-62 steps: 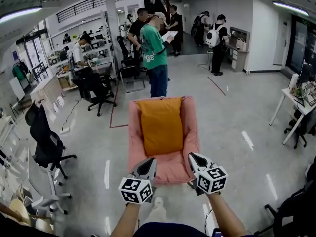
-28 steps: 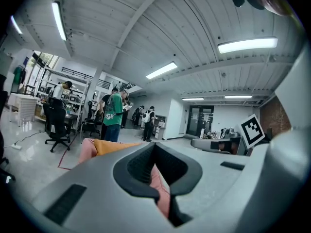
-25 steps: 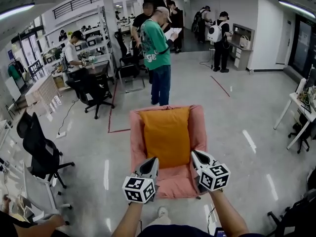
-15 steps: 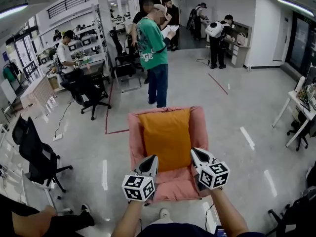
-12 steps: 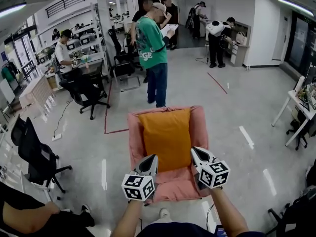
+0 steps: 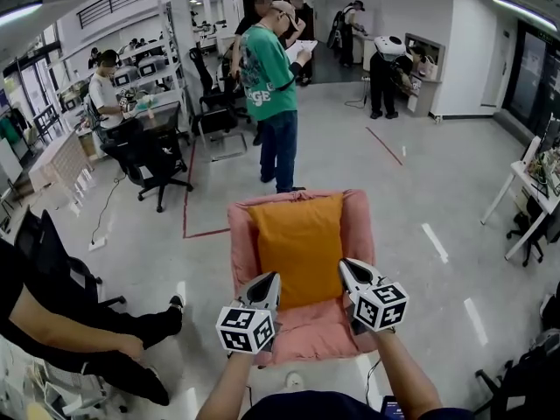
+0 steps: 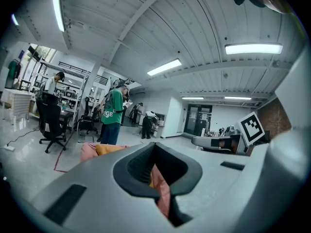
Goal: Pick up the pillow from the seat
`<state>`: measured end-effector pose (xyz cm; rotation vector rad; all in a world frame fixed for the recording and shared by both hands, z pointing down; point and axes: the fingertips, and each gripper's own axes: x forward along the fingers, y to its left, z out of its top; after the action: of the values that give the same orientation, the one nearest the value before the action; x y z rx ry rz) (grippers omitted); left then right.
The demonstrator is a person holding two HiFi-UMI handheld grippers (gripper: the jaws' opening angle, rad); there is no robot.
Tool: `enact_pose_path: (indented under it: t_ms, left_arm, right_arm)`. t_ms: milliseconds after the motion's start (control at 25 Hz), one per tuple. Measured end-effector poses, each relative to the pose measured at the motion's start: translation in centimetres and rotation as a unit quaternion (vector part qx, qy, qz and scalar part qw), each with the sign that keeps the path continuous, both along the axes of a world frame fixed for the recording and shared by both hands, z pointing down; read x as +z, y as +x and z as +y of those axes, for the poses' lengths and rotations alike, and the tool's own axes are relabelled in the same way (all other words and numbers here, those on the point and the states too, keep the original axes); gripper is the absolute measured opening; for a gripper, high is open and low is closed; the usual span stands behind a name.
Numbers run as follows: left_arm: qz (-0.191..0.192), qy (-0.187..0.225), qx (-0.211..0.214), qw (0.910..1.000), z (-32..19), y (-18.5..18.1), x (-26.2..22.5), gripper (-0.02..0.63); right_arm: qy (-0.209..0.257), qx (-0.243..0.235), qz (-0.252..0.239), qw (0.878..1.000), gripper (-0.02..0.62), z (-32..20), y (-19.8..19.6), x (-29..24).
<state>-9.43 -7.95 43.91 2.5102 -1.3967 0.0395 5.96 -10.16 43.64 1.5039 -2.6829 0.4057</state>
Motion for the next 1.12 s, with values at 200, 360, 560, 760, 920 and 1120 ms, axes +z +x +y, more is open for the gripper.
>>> enact_pose_path:
  t_ms: [200, 360, 560, 760, 920, 1120]
  left_arm:
    - [0.003, -0.008, 0.000, 1.0000, -1.8, -1.1, 0.3, 0.005]
    - [0.007, -0.010, 0.005, 0.9999, -3.2, -1.6, 0.7, 0.005]
    - [0.012, -0.014, 0.006, 0.9998, -4.5, -3.1, 1.5, 0.005]
    - [0.019, -0.021, 0.004, 0.9996, -5.9, -4.2, 2.2, 0.004]
    - [0.023, -0.027, 0.008, 0.9993, -6.0, -4.1, 2.7, 0.005]
    - [0.027, -0.035, 0.012, 0.9990, -6.0, -4.0, 3.5, 0.005]
  right_arm:
    - [-0.005, 0.002, 0.003, 1.000, 0.020, -1.8, -0.9, 0.0]
    - [-0.007, 0.007, 0.005, 1.000, 0.020, -3.1, -1.3, 0.2]
    - [-0.007, 0.012, 0.008, 1.000, 0.020, -4.3, -2.7, 0.7]
    - [-0.010, 0.016, 0.013, 1.000, 0.020, -5.3, -3.5, 1.1]
    - [-0.014, 0.018, 0.017, 1.000, 0.020, -5.3, -3.4, 1.4]
    - [-0.019, 0.014, 0.024, 0.999, 0.020, -5.5, -3.5, 1.7]
